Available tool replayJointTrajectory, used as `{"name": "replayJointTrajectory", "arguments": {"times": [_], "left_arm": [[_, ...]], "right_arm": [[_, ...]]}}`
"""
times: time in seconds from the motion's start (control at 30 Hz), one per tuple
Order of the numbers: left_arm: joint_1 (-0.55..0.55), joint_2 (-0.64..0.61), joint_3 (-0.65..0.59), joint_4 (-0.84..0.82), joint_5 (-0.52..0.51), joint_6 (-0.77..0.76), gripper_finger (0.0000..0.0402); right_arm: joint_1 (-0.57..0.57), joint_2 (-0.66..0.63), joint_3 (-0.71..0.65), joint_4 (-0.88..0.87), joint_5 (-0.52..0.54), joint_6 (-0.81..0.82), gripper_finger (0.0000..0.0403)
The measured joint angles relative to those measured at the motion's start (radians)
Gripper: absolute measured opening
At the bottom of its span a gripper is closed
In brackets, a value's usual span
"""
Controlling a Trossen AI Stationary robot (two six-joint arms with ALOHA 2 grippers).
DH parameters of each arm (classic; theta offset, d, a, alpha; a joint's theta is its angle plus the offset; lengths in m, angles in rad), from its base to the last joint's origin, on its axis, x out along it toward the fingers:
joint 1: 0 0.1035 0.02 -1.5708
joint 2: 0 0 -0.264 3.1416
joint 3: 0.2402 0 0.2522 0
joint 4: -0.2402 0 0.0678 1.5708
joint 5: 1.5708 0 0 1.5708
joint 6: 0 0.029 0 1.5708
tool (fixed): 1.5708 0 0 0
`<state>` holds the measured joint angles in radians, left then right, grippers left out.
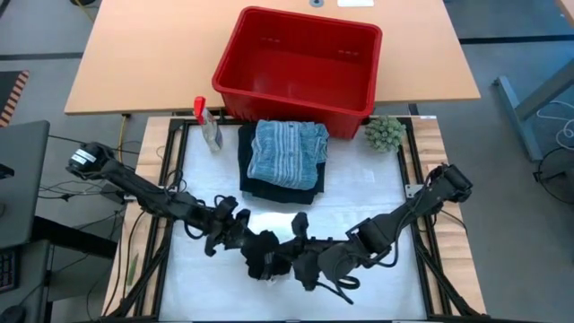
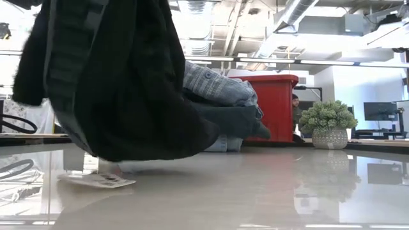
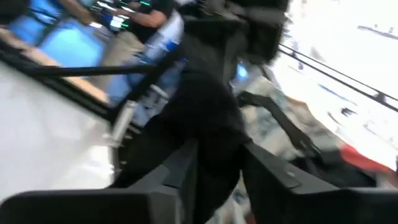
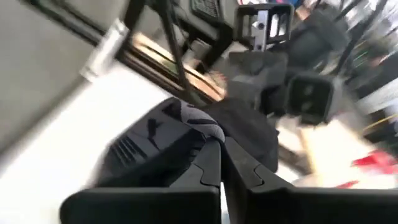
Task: Fold Laundry from Bin
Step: Fold the black underwear from the red laundry
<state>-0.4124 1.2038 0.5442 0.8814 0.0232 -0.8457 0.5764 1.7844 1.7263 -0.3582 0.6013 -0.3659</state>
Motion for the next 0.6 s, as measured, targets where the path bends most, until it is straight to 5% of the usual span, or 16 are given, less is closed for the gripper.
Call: {"name": "replayJointTrajectory", "arguments": {"times": [0.2,0.33,0.47,0.6], "left_arm": [[0.071,-0.121,0.0,-0.135,0.212,-0.002,0.016],[0.103,-0.215,0.0,-0.303,0.231,0.011,0.0176],[0.091,-0.277,0.001,-0.472,0.125,0.117,0.0178],[0.026,-0.243,-0.01,-0.568,-0.074,0.144,0.0178]], "right_arm": [[-0.017,-0.048,0.188,-0.392,-0.241,0.546,0.0021],[-0.091,-0.07,0.274,-0.662,-0.506,0.875,0.0022],[-0.133,-0.073,0.28,-0.845,-0.712,1.006,0.0032],[-0.154,-0.063,0.269,-0.908,-0.765,0.988,0.0028]]}}
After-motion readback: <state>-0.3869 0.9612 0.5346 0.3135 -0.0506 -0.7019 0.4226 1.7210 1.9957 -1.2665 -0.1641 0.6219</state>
